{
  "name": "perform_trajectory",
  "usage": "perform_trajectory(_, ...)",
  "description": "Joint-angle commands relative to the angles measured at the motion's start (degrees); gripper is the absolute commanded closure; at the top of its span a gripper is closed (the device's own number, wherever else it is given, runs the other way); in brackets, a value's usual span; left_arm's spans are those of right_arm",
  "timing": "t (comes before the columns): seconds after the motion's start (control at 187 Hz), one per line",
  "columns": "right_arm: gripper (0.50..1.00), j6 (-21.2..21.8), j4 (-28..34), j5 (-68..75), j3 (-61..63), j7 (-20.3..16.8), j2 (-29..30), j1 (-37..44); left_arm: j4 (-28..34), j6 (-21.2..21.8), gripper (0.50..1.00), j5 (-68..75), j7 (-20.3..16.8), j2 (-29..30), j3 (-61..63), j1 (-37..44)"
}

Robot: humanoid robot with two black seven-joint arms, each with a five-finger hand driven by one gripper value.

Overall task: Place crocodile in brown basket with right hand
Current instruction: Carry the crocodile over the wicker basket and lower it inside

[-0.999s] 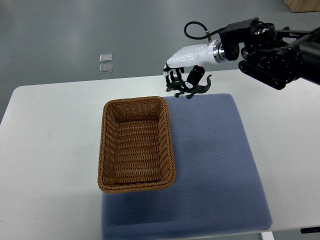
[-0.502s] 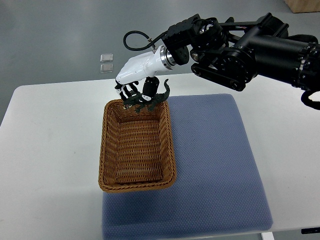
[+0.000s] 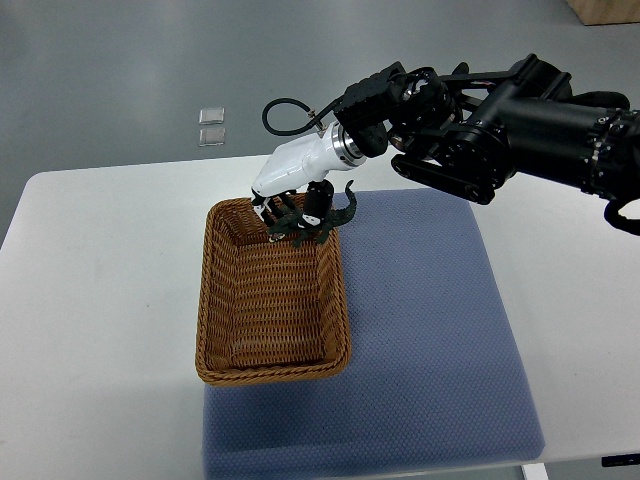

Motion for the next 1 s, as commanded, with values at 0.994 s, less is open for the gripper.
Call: perform_trajectory(0.994,1.000,-11.4,7.2,1.1,2.8,3.0,0.0,-7.0,0.0,0.0,0.500,0.0,0.0,0.0,0.0,0.0)
